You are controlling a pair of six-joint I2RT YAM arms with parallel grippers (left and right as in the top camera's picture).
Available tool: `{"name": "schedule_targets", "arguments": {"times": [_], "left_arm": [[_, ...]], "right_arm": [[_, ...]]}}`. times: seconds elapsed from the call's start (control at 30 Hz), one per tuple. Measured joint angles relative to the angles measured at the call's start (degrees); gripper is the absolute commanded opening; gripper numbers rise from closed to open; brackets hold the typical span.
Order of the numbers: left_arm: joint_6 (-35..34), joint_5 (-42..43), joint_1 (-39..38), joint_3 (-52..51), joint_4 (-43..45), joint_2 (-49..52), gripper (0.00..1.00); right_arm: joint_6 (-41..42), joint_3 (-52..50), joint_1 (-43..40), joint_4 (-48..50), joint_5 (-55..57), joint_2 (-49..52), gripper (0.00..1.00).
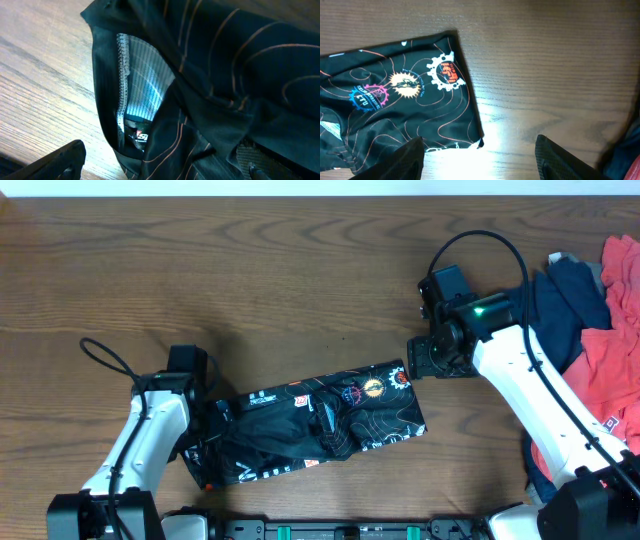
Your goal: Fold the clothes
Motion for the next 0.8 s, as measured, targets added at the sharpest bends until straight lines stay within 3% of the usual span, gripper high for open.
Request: {"name": "schedule_targets", "arguments": {"times": [0.4,0.63,0.8], "left_arm": [[-4.6,1.6,0.0,-2.4,7.2,3.3,0.99],[-1.1,5.9,0.0,-1.2,18.4,6.6,0.98],[1.6,5.9,0.0,-0.8,19.8,7.1,1.00]], "right_arm": [[0.0,0.0,0.0,-0.4,0.0,0.0,0.69],[0.0,0.0,0.0,-0.3,0.0,0.0,0.69],[0.0,0.0,0.0,-0.3,0.0,0.0,0.69]]}}
